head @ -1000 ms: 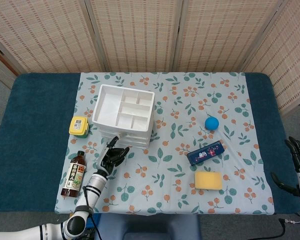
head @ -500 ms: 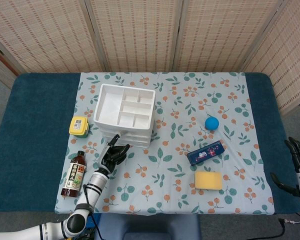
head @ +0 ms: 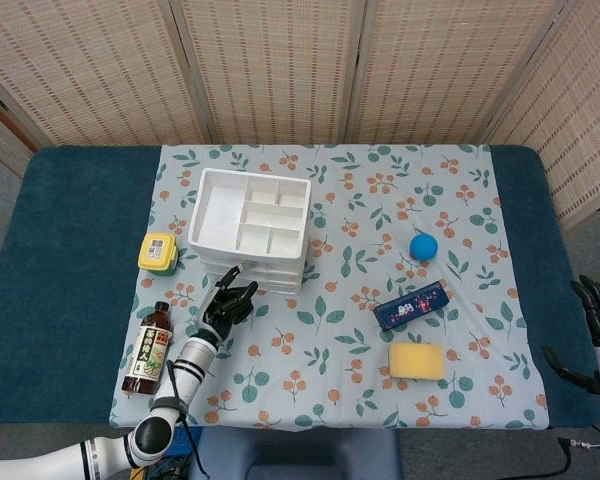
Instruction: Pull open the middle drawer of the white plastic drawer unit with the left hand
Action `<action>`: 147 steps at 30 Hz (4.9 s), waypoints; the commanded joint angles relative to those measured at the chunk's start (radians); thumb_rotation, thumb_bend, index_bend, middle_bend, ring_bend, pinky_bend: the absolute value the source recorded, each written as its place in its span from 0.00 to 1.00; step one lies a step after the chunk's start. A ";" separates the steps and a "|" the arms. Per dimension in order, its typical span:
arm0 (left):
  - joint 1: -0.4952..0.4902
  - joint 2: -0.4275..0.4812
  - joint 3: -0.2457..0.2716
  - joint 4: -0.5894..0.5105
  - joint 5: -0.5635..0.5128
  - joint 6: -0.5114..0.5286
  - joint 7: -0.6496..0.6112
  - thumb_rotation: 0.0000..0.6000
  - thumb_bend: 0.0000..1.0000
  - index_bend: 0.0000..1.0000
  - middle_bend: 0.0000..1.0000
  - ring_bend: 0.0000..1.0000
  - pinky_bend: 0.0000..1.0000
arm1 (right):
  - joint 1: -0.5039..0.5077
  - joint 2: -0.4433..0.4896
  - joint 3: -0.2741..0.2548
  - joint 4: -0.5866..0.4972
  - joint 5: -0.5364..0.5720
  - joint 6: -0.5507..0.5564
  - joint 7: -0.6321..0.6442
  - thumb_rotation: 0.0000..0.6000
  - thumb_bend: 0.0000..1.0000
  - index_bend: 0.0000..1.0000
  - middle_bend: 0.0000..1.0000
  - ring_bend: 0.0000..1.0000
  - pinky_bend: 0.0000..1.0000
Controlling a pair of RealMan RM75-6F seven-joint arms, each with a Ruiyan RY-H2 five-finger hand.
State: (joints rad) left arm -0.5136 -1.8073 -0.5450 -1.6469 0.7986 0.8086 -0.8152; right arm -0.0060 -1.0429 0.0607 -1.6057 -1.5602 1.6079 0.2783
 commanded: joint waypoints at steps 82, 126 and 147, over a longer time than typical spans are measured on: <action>0.162 0.230 0.219 -0.253 0.193 0.144 0.281 1.00 0.28 0.18 0.83 0.96 1.00 | -0.011 -0.002 0.002 0.014 -0.017 0.020 0.011 1.00 0.28 0.00 0.00 0.00 0.00; -0.021 0.300 0.255 -0.068 0.394 0.272 0.814 1.00 0.28 0.23 0.83 0.96 1.00 | -0.019 -0.002 0.000 0.033 -0.018 0.034 0.041 1.00 0.28 0.00 0.00 0.00 0.00; -0.072 0.317 0.305 -0.060 0.398 0.284 0.969 1.00 0.28 0.32 0.83 0.96 1.00 | -0.020 -0.006 0.002 0.048 -0.006 0.026 0.056 1.00 0.28 0.00 0.00 0.00 0.00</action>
State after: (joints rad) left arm -0.5851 -1.4912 -0.2413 -1.7065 1.1950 1.0917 0.1523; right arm -0.0260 -1.0486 0.0622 -1.5575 -1.5659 1.6335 0.3345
